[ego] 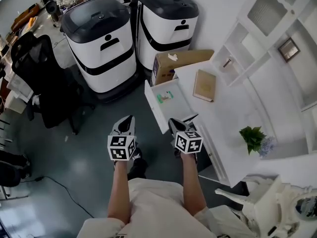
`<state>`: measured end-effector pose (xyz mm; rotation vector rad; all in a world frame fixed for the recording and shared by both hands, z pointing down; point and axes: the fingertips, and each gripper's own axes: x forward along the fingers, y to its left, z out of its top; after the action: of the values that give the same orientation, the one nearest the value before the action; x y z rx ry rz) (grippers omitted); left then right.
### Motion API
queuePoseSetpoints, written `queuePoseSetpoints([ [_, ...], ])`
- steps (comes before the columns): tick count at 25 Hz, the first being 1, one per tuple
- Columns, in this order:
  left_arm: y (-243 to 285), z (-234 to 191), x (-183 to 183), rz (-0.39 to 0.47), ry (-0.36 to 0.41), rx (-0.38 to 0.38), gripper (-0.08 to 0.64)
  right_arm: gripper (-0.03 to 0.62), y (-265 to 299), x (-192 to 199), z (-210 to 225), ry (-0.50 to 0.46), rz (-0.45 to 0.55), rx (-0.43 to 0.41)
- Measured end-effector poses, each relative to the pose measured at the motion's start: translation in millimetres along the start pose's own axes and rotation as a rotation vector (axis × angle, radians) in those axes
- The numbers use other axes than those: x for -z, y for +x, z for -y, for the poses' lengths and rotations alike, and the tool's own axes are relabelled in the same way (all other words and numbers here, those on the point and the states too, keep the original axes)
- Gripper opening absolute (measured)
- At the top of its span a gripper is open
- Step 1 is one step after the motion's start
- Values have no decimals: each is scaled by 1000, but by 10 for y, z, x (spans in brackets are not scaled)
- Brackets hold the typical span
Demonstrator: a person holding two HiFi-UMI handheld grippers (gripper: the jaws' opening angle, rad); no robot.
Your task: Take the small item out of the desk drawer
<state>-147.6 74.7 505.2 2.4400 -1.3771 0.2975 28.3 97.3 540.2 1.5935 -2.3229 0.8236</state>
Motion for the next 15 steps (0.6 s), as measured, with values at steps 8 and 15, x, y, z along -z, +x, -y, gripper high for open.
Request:
queuePoseSetpoints([
  [8, 696, -607, -184, -24, -43, 60, 17, 26, 716, -494, -22, 86, 106, -10],
  [15, 1166, -735, -160, -70, -47, 124, 17, 25, 983, -715, -120, 160, 153, -139],
])
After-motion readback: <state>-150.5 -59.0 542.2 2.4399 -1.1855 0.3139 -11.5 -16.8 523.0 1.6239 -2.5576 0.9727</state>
